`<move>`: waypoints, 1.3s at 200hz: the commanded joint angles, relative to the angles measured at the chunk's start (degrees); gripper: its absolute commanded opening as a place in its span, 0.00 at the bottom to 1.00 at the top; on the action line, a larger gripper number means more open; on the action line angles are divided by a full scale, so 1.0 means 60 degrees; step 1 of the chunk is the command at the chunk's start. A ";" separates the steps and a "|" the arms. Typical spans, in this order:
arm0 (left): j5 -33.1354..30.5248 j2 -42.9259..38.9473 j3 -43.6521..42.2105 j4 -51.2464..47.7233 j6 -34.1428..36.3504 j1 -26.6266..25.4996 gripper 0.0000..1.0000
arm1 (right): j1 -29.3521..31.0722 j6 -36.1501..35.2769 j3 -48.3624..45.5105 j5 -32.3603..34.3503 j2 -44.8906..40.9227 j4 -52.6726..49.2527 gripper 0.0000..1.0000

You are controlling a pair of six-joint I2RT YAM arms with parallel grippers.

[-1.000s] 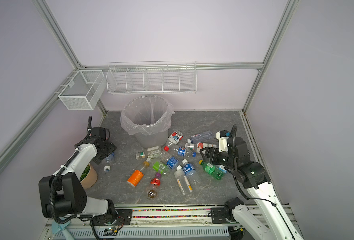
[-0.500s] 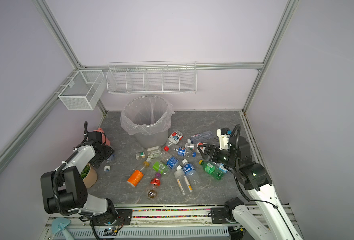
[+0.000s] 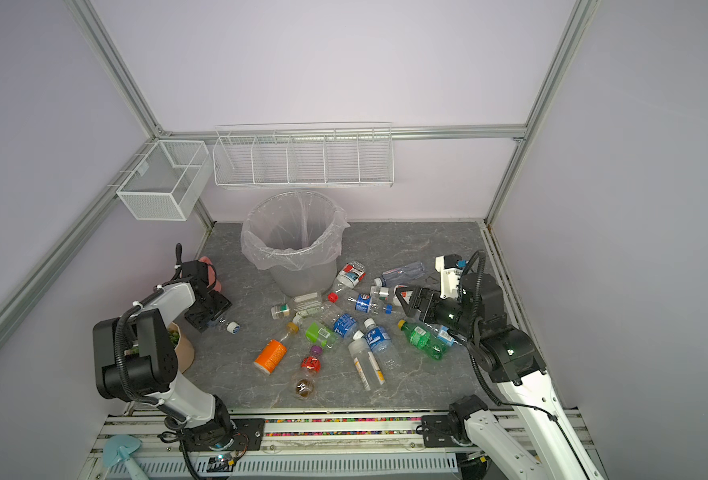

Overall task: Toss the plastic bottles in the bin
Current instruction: 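Grasp the blue-label water bottle with the left gripper, then carry the bottle with the left gripper over the bin and drop it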

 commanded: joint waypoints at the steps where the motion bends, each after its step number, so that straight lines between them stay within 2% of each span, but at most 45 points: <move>1: -0.0224 -0.0304 0.0064 -0.0185 -0.0022 -0.0026 0.59 | -0.0031 0.0106 -0.0178 -0.0048 -0.0066 0.0229 0.90; 30: -0.0207 -0.0622 -0.0170 -0.0144 -0.0141 -0.0155 0.41 | -0.0029 0.0092 -0.0175 -0.0027 -0.0110 0.0180 0.90; 57: -0.0211 -0.1293 -0.0379 -0.0312 -0.0405 -0.0541 0.41 | -0.0018 0.0025 -0.0124 0.0023 -0.0154 0.0077 0.90; 77: -0.0408 -0.2079 -0.0498 -0.0641 -0.0641 -0.1137 0.40 | -0.0033 -0.0018 -0.0081 0.0025 -0.0202 -0.0046 0.90; 100: -0.0565 -0.3393 -0.0589 -0.1211 -0.0899 -0.1675 0.40 | -0.0026 -0.0049 -0.0076 0.0103 -0.0334 -0.0194 0.90; 112: -0.0530 -0.4264 -0.0513 -0.1196 -0.0640 -0.1882 0.40 | -0.0031 -0.0070 -0.0093 0.0162 -0.0413 -0.0273 0.90; 126: -0.0425 -0.5026 0.0050 -0.1520 -0.0551 -0.1938 0.38 | -0.0027 -0.0074 -0.0164 0.0205 -0.0454 -0.0258 0.90; 149: -0.0400 -0.5474 0.1940 -0.2463 -0.0393 -0.2131 0.38 | -0.0025 0.0013 -0.0153 0.0140 -0.0399 -0.0232 0.90; 177: 0.0056 -0.4987 0.4454 -0.2732 0.0186 -0.2751 0.38 | -0.0024 0.0143 -0.0204 0.0154 -0.0434 -0.0095 0.90; 203: 0.0220 -0.3583 0.6855 -0.2942 0.0796 -0.3741 0.39 | -0.0024 0.0203 -0.0211 0.0113 -0.0420 -0.0092 0.90; 224: 0.0524 -0.2417 0.8148 -0.2812 0.1015 -0.4236 0.39 | -0.0022 0.0182 -0.0168 0.0135 -0.0487 -0.0206 0.90; 260: 0.0356 -0.0618 0.9793 -0.2452 0.1515 -0.5102 0.40 | -0.0024 0.0027 -0.0087 0.0288 -0.0726 -0.0561 0.90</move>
